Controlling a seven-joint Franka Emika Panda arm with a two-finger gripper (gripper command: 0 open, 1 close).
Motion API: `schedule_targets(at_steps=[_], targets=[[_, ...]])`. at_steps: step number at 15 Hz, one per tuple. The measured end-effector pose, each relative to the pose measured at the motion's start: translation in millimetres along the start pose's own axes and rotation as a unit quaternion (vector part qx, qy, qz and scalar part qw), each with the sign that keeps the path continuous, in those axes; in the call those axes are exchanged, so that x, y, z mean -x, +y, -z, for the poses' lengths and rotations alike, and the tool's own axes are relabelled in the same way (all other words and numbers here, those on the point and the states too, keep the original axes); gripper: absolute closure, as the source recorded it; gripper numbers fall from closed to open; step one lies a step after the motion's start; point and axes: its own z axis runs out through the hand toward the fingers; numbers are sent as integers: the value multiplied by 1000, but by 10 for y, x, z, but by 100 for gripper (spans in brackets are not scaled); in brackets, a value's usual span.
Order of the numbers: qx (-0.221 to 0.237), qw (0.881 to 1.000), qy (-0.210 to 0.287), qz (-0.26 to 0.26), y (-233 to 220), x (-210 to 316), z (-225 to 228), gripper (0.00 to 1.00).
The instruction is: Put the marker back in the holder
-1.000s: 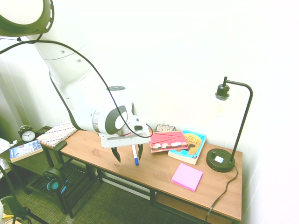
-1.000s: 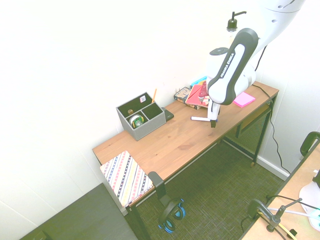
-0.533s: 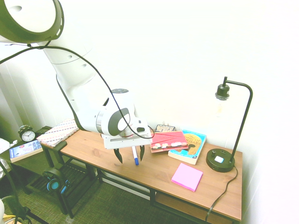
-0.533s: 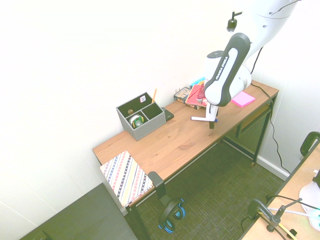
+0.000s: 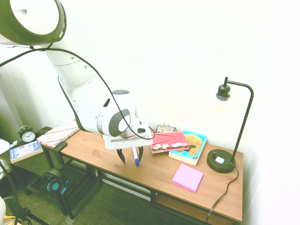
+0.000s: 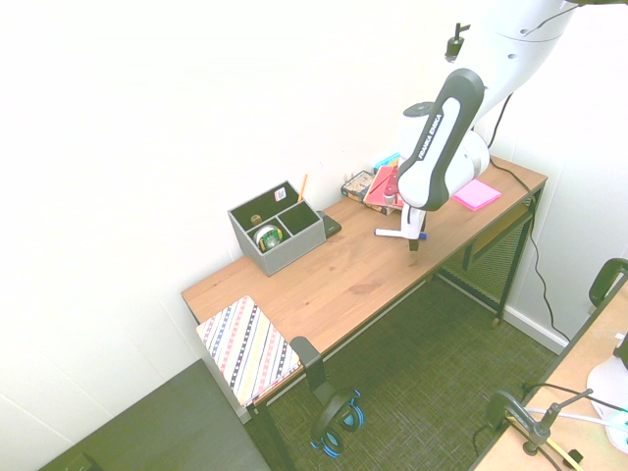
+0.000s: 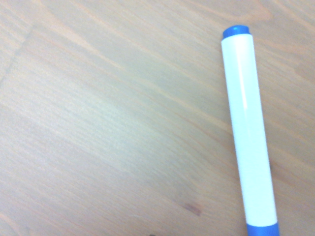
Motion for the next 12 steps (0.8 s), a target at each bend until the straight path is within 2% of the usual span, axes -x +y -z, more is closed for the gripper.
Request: schedule_targets(at_steps=[9, 12], targets=[[3, 1000, -1, -5, 35, 1, -79, 100], [-1, 1000, -2, -22, 89, -26, -75, 100]])
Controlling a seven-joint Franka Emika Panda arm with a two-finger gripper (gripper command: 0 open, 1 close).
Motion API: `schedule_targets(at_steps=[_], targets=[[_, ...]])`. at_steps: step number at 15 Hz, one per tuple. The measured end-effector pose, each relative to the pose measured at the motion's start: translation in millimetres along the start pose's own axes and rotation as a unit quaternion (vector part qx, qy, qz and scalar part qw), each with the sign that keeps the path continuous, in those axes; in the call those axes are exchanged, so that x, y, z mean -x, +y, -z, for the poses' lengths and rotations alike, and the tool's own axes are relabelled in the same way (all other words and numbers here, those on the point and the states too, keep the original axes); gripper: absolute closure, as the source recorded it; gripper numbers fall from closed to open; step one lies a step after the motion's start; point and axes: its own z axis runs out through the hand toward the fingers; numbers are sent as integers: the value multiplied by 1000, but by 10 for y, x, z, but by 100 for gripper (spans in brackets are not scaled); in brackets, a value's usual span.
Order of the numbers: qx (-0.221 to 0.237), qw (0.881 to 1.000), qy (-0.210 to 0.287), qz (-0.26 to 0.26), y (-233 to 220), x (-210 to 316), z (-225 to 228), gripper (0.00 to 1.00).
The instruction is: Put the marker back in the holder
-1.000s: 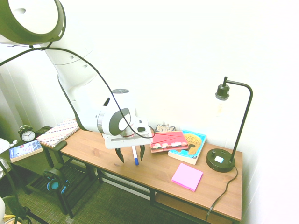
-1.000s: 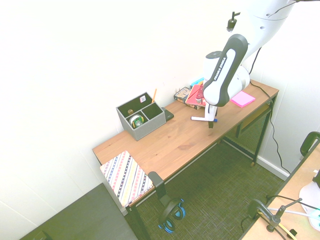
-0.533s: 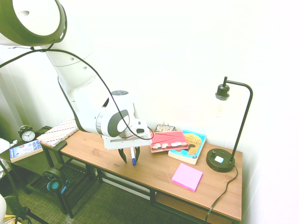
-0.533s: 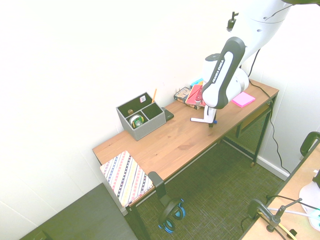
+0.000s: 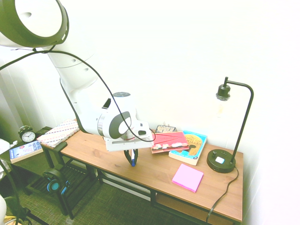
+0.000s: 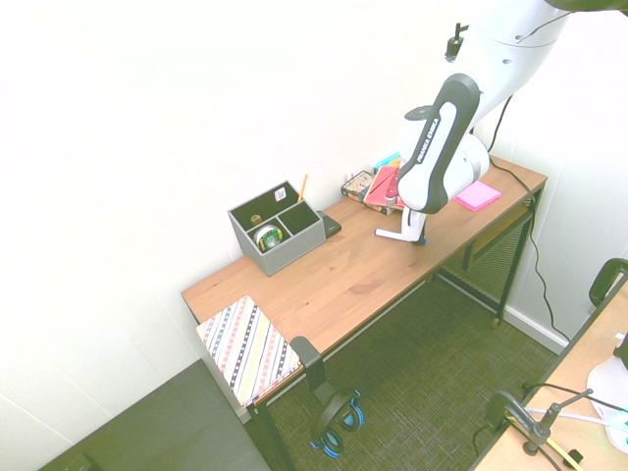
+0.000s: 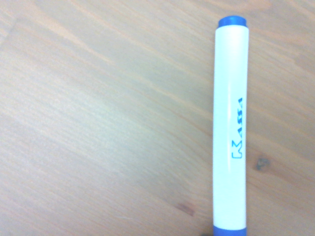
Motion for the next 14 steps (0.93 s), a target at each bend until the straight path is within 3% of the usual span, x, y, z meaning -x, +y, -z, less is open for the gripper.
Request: schedule_targets(at_steps=[4, 9, 14], targets=[[-9, 999, -24, -34, 16, -79, 167, 100], [5, 993, -78, -85, -254, -113, 1445, 100], [25, 968, -174, -180, -1064, -101, 2401, 100]])
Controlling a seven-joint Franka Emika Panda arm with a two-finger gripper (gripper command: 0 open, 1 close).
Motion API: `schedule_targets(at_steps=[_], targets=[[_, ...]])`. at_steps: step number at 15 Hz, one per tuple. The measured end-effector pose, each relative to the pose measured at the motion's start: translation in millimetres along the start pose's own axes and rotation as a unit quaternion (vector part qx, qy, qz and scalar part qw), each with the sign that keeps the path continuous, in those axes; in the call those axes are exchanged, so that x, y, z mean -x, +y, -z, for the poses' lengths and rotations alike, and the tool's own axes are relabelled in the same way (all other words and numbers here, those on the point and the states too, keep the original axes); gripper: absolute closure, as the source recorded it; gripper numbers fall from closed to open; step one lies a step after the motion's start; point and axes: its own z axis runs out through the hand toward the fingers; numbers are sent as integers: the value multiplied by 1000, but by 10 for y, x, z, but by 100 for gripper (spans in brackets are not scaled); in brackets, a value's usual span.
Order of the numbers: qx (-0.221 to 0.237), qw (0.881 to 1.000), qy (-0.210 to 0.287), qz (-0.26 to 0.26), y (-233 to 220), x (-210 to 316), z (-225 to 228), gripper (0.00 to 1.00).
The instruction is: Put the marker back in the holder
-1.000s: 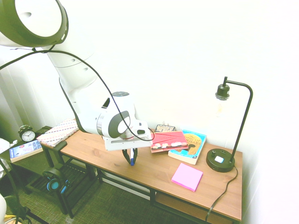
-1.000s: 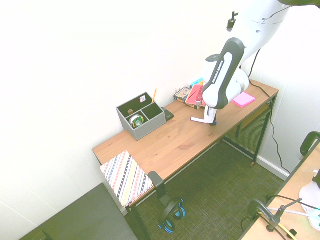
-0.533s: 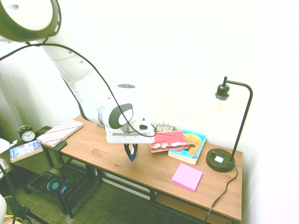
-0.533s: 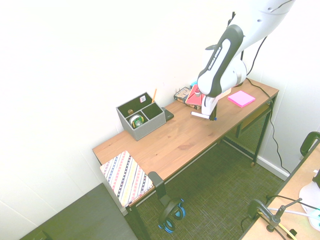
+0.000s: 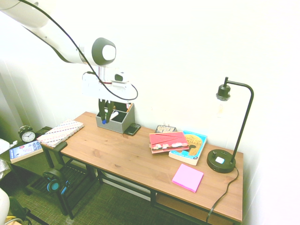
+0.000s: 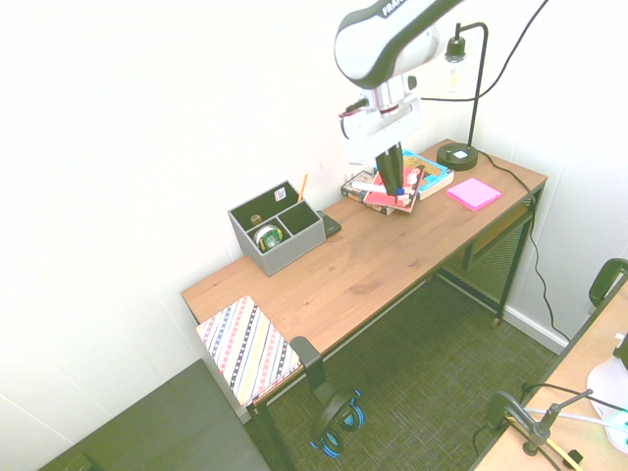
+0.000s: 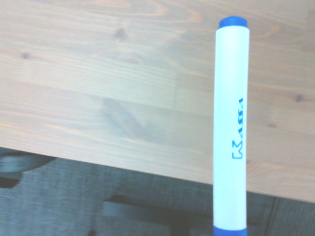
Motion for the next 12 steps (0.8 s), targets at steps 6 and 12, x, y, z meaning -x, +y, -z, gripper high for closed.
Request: schedule_targets(at_steps=[6, 12], targets=[[-2, 982, -149, -119, -768, -369, -175, 100], [-47, 947, -230, -220, -983, -815, -283, 100]])
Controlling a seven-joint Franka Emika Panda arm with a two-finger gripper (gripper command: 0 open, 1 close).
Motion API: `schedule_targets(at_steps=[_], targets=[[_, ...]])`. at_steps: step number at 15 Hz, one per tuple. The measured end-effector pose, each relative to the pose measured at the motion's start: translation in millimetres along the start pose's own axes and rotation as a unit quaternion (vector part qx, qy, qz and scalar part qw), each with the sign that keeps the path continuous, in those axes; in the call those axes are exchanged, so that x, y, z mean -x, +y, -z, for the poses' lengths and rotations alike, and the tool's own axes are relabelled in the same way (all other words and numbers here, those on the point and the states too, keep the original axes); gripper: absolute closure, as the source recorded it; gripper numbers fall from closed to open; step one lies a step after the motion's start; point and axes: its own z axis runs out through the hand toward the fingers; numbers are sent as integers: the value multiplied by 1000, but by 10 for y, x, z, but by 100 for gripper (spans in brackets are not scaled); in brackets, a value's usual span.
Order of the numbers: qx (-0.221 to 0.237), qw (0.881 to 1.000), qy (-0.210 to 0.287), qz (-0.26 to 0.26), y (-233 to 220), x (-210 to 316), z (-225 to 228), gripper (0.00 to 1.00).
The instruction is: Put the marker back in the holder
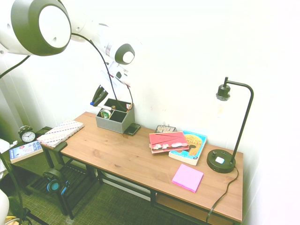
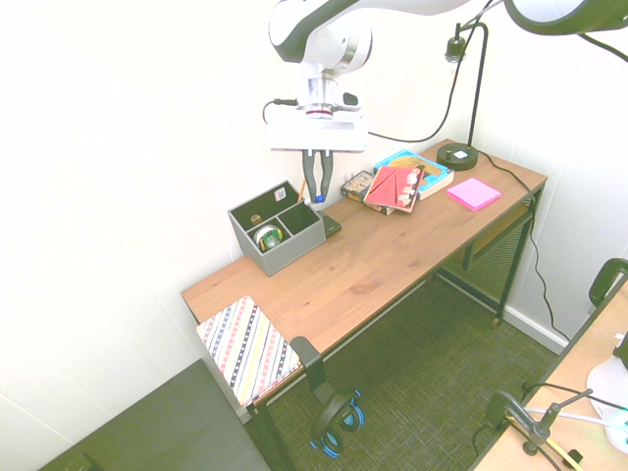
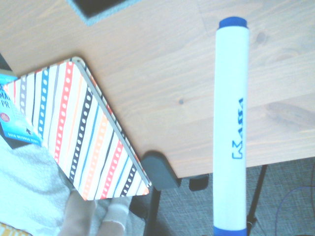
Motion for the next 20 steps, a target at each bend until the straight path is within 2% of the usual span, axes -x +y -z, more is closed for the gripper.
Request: schedule_targets(at_steps=[4, 10, 11, 20], targets=[[-28, 999, -26, -26, -163, -288, -184, 100], [-38, 999, -27, -18, -475, -484, -313, 100], [-39, 999, -27, -17, -522, -529, -321, 0], [-33, 999, -37, -7, -718, -821, -305, 0]])
